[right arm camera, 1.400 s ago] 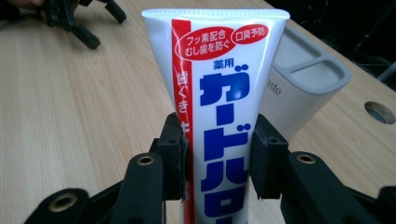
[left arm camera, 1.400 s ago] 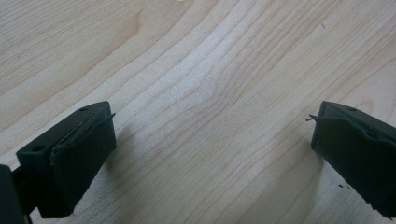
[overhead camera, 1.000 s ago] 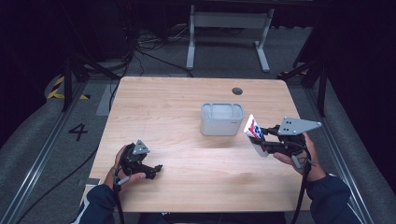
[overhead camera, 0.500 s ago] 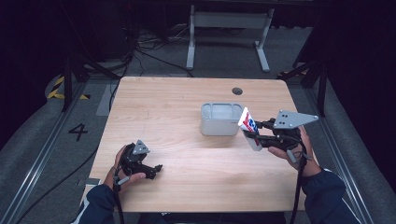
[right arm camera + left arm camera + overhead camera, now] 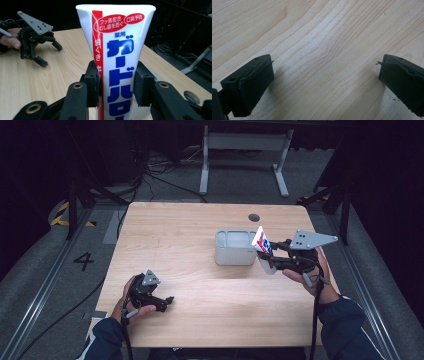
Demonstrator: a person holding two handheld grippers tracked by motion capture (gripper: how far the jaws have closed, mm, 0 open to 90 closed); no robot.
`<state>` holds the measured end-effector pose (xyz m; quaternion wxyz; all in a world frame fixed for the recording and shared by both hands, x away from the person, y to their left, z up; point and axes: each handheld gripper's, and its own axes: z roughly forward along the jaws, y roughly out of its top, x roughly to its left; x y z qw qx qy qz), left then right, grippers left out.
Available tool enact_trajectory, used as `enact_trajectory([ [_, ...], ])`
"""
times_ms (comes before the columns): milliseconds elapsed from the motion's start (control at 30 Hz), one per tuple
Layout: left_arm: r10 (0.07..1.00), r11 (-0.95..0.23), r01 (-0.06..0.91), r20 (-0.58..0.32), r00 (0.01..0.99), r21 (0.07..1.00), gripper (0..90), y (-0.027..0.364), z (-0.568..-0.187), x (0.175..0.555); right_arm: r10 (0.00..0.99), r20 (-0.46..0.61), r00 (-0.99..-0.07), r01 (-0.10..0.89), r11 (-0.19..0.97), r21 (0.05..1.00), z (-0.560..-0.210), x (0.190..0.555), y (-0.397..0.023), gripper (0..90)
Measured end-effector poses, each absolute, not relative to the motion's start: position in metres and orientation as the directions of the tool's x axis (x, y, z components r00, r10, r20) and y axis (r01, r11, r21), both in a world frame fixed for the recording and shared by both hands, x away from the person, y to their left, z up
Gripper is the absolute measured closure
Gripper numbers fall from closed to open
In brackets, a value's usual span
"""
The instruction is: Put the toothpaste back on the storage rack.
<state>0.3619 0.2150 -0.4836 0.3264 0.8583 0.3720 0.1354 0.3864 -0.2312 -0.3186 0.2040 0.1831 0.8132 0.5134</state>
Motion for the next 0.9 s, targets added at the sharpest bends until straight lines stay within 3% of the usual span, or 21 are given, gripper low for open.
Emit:
enact_trajectory([
  [900,0.727,-0.510,0.550,-0.010,0.687,0.661,0.3,0.215,-0.484,0.362,0.535,-0.130,-0.835,0.080,0.351,0.933,-0.299,0.423,-0.201,62.6],
])
